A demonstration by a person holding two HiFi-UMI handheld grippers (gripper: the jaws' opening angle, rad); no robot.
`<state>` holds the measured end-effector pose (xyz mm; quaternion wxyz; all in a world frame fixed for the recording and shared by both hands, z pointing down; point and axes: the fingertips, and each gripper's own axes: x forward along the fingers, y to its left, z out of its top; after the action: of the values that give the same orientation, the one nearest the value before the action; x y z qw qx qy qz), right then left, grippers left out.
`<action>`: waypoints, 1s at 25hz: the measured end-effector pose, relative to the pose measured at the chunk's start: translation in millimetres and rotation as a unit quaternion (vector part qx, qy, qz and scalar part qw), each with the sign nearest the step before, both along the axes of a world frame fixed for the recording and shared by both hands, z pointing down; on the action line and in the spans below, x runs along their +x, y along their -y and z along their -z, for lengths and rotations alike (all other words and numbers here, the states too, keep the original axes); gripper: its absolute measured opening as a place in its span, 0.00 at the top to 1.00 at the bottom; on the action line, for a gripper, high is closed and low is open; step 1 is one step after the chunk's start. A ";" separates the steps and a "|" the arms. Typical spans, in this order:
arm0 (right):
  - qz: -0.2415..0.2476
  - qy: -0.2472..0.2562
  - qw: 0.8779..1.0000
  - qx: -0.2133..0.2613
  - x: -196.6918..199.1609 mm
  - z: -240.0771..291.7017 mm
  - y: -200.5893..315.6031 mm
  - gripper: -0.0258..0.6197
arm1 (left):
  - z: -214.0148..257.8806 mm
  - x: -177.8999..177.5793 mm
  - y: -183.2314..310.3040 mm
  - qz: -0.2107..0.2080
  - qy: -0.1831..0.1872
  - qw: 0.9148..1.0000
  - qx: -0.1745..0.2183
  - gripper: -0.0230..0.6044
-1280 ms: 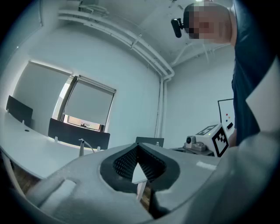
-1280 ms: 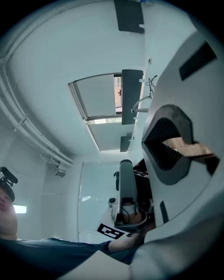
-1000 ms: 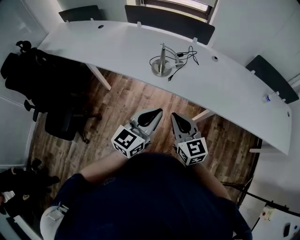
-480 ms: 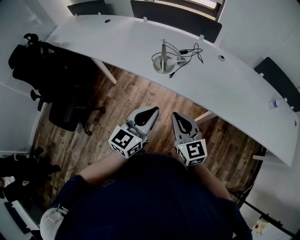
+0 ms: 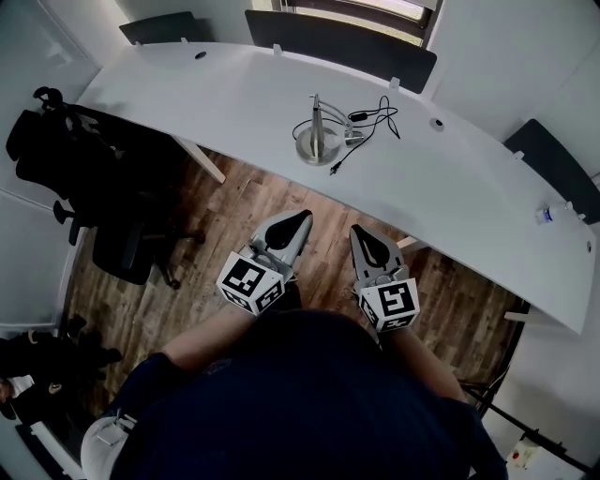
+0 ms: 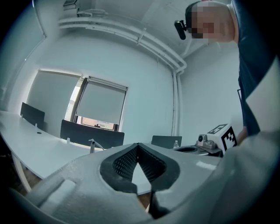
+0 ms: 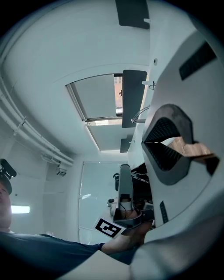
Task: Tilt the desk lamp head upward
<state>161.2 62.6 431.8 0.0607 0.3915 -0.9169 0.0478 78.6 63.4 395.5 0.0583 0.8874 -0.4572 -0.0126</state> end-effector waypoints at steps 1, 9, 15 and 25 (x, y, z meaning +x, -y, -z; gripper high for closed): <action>-0.007 -0.005 1.000 0.000 -3.0 0.5 10.4 0.95 | -1.9 -3.6 11.7 -0.003 -0.005 1.000 0.000 0.95; -0.070 -0.050 0.996 -0.009 -43.2 -1.5 107.5 0.94 | -8.5 -60.3 123.9 -0.038 -0.019 0.999 0.008 0.95; -0.122 -0.081 0.989 -0.010 -73.2 -9.5 169.9 0.94 | -34.4 -84.8 186.1 -0.086 -0.008 0.996 -0.005 0.95; -0.144 -0.116 0.982 -0.034 -66.6 -42.8 214.6 0.94 | -58.3 -82.2 234.8 -0.100 0.018 0.995 -0.023 0.95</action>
<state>94.6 -152.0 474.6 0.1720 0.5202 -0.8355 0.0417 -3.6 -171.4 453.7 0.0713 0.9273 -0.3669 0.0201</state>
